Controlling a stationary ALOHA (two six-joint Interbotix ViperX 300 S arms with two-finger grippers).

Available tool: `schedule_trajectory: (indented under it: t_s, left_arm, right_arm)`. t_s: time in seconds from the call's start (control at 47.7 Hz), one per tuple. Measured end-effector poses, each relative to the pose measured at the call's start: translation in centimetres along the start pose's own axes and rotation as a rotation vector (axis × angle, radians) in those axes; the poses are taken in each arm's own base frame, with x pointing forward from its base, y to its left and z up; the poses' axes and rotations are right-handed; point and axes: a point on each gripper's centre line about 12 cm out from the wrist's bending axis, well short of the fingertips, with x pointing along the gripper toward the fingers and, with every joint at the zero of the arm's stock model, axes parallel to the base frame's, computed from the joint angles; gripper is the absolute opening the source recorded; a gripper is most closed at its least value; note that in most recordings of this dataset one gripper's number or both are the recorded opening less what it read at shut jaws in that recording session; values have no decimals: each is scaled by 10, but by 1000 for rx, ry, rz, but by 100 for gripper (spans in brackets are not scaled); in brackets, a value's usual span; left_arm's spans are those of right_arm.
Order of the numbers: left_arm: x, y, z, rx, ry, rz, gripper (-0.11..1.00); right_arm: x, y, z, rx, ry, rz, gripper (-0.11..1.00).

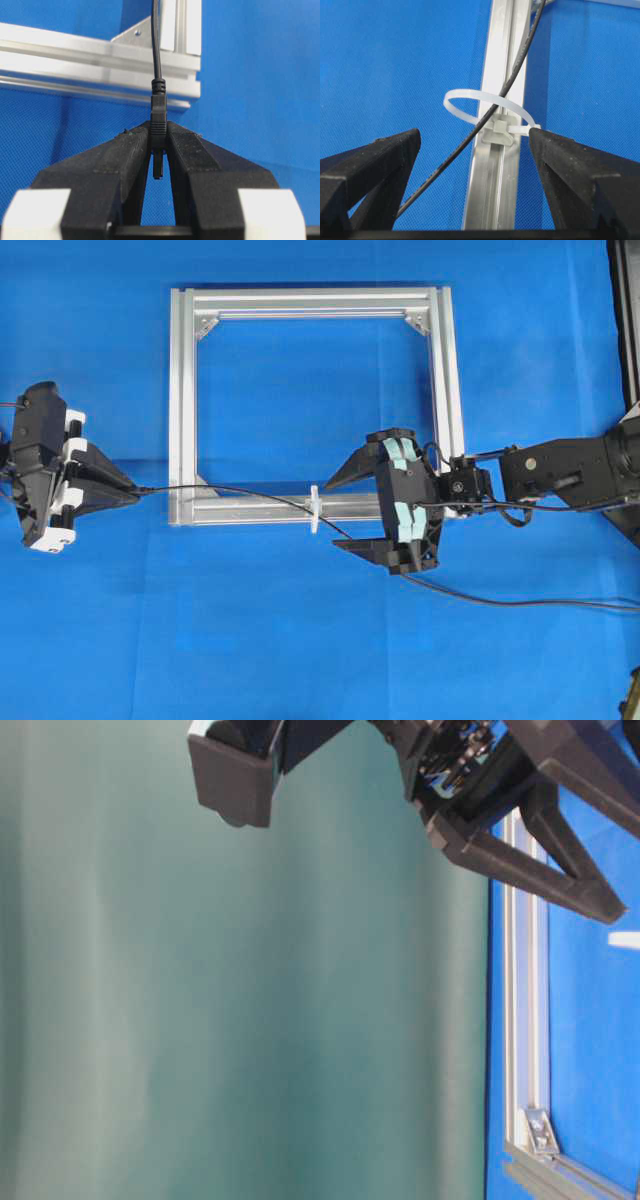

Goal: Insert the wire through the string loop located in the center.
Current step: 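Open the right gripper and pull the cable leftward with the left gripper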

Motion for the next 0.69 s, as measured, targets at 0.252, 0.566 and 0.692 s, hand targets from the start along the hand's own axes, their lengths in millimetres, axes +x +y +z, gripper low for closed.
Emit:
schedule_trajectory:
  t_s: [0.252, 0.566, 0.692]
  left_arm:
    - [0, 0, 0, 0, 8, 2, 8]
    - [0, 0, 0, -3, 9, 2, 62]
    - [0, 0, -2, 0, 19, 5, 87]
  right_arm:
    - [0, 0, 0, 1, 1, -1, 94]
    - [0, 0, -1, 1, 3, 1, 94]
    - [-2, 1, 2, 1, -4, 1, 94]
